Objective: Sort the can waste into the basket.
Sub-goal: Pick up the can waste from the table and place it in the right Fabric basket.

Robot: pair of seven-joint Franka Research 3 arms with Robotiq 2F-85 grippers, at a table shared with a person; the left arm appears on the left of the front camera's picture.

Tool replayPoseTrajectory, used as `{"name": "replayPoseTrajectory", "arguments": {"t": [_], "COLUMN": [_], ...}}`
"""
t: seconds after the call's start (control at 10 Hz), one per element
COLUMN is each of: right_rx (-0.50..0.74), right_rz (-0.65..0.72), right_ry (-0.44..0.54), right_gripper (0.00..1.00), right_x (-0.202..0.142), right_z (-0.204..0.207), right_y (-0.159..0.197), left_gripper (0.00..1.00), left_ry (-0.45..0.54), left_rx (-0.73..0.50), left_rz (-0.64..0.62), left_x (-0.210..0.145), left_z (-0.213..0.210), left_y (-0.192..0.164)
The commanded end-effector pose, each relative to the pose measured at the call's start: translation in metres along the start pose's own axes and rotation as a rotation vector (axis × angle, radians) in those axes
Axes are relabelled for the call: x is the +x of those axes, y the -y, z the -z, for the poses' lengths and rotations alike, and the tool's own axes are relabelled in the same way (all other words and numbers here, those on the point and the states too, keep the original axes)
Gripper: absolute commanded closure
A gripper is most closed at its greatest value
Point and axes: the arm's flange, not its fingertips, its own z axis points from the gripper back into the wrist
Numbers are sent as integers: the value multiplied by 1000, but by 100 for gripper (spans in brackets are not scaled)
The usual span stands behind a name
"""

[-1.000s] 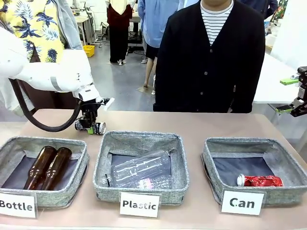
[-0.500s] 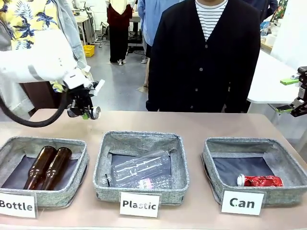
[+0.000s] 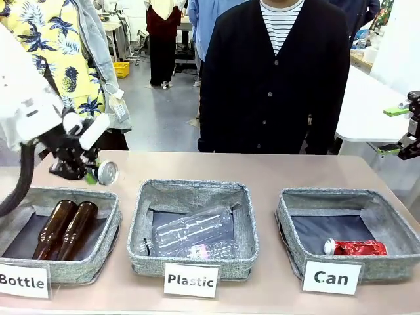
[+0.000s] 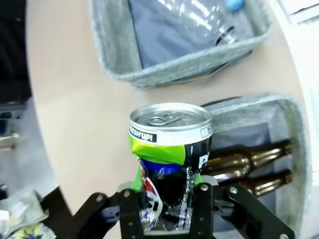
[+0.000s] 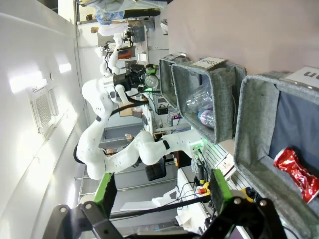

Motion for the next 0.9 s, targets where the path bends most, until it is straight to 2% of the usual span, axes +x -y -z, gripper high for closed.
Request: {"name": "replayPoseTrajectory", "arguments": {"t": [0.0, 0.3, 0.4, 0.5, 0.6, 0.7, 0.8], "right_rx": [-3, -3, -3, 0, -98, -236, -545], "right_rz": [-19, -19, -19, 0, -86, -165, -175], "right_ry": [-11, -11, -11, 0, 5, 26, 79], "right_gripper": [0, 0, 0, 0, 0, 0, 0], "right_x": [-1, -1, -1, 0, -13, -30, -46], "right_z": [-1, -1, -1, 0, -12, -27, -49], "right_y": [-2, -2, -2, 0, -4, -17, -23], "left_gripper": [100, 100, 64, 64, 64, 64, 64], "left_ry": [2, 2, 4, 160, 269, 291, 314], "left_rx": [-31, -31, -11, 8, 24, 59, 109], "left_rz": [1, 1, 9, -43, -72, -139, -125], "left_x": [-5, -5, -3, 14, 58, 108, 163], "left_z": [-5, -5, 0, 7, -5, -25, -36], "left_y": [-22, -22, -10, -18, -20, -22, -18]}}
